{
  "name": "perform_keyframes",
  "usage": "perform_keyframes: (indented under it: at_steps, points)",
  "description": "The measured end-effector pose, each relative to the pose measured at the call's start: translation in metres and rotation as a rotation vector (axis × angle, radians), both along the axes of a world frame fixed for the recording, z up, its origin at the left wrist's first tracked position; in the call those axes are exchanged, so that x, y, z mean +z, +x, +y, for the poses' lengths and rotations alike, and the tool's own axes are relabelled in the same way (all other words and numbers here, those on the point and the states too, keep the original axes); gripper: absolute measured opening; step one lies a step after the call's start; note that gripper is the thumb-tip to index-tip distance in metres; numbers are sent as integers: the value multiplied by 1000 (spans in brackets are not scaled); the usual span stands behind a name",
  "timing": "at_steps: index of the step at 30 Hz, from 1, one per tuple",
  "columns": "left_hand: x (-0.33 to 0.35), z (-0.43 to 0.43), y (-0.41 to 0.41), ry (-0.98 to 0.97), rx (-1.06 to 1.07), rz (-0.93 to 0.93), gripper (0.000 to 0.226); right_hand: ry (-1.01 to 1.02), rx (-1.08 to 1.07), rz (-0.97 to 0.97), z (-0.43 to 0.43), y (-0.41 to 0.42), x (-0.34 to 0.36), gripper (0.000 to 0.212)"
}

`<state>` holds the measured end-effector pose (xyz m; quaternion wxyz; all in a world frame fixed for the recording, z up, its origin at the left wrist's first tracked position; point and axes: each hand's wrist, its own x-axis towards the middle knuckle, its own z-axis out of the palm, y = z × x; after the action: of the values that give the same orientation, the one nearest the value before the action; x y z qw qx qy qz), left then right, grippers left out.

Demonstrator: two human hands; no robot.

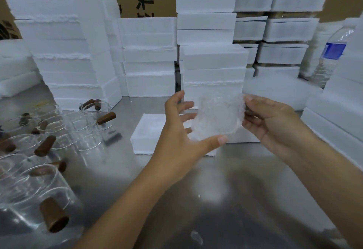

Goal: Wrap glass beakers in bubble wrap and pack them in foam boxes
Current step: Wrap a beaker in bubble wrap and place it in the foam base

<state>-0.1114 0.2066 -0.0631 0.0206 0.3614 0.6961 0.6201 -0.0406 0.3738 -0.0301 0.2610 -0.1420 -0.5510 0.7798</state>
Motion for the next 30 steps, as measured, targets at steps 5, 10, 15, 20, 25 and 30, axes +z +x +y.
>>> perform_keyframes:
  at_steps: [5,10,15,20,25,30]
  points:
    - [1,16,12,-341,97,577,40,-180,-308,146,33,5,10,10]
    - [-3,60,25,-584,60,865,35,-250,-433,175,47,9,4,11]
    - [-6,87,25,-783,124,907,41,-230,-442,118,49,11,3,17]
    - [-3,76,25,-797,128,941,49,-166,-404,22,45,12,6,16]
    - [-5,56,33,-812,136,976,41,-34,-295,-82,36,9,3,17]
    - [0,38,42,-838,123,995,33,36,-103,-187,39,12,4,15]
